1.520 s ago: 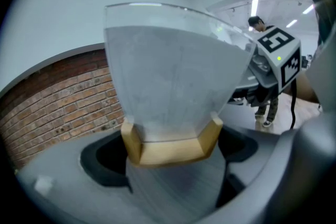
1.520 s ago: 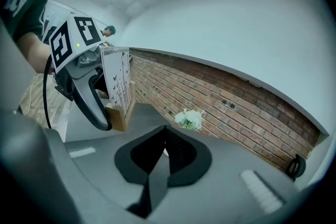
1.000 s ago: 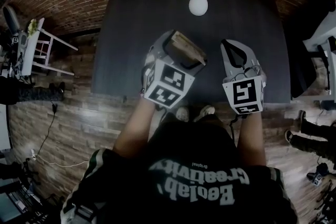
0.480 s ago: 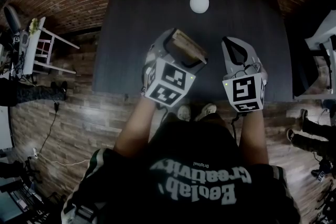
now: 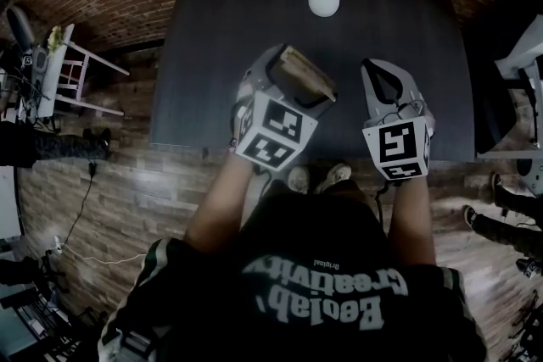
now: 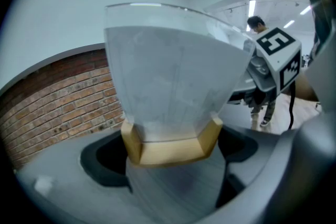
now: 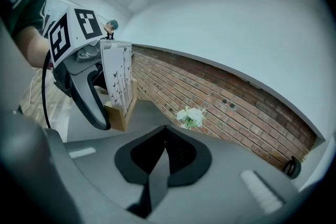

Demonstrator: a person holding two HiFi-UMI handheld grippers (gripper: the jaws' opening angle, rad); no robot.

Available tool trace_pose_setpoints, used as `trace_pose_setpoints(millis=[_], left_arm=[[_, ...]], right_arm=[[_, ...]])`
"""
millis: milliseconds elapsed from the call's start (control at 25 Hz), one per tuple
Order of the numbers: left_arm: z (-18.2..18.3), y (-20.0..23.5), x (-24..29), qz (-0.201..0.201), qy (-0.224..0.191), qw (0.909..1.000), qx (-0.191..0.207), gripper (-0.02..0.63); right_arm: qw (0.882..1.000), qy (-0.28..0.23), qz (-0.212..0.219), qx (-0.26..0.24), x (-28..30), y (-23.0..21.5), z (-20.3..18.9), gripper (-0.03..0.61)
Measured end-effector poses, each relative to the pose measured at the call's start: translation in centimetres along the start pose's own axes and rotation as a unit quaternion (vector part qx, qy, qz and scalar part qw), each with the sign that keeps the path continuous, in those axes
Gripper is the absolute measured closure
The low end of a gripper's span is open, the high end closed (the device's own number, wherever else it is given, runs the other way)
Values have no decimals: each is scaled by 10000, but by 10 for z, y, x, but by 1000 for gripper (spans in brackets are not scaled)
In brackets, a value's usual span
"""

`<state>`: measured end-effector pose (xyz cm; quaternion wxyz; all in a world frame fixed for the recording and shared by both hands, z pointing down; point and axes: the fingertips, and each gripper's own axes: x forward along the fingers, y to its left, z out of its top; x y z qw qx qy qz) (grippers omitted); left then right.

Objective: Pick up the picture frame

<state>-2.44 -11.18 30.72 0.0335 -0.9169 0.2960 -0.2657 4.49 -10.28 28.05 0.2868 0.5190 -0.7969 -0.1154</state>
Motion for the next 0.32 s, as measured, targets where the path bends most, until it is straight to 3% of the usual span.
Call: trace_pose_setpoints(millis=[320], left_arm=[[1, 1, -3, 7, -7, 10000, -6, 84]], right_arm=[[10000, -13, 11, -27, -2, 2, 2, 572]])
